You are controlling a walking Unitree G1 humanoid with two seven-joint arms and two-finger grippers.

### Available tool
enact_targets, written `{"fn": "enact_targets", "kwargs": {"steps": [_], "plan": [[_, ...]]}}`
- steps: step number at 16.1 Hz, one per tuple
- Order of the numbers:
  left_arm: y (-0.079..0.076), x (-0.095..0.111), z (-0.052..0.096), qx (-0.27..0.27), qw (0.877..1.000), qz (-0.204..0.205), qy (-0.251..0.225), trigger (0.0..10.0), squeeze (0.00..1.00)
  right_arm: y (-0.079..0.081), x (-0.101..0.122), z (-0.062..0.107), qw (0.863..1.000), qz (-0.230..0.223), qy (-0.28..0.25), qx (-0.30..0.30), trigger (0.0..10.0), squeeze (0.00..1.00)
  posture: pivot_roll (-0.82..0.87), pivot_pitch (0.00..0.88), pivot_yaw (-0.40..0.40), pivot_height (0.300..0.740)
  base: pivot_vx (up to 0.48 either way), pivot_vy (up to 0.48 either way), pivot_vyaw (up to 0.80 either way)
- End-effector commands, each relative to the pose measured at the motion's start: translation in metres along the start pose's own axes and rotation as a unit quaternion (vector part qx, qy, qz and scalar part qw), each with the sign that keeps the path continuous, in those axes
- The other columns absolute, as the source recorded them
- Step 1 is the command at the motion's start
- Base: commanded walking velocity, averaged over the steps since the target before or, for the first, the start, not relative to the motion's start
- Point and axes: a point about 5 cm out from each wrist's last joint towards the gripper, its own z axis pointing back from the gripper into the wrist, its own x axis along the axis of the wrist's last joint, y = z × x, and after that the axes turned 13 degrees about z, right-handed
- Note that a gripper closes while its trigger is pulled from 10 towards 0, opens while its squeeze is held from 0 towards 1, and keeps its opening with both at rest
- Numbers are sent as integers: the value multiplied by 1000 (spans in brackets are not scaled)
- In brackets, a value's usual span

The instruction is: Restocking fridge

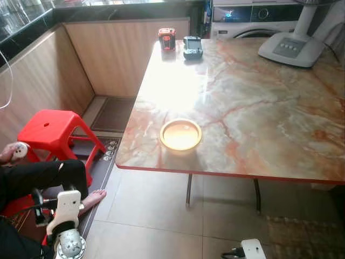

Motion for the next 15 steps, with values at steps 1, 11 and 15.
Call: {"fn": "enact_targets", "kwargs": {"steps": [1,11,15], "plan": [[9,10,-7,10,999,-12,-41,10000,0,3,-2,0,1000,2,1,4,10000,0,35,59,58,740,0,0,0],[-57,139,-60,-166,956,131,-204,10000,0,3,0,0,1000,12,-1,8,10000,0,36,68,55,740,0,0,0],[-136,191,-31,-347,891,212,-203,10000,0,3,0,0,1000,9,-2,6,10000,0,12,67,67,740,0,0,0]]}}
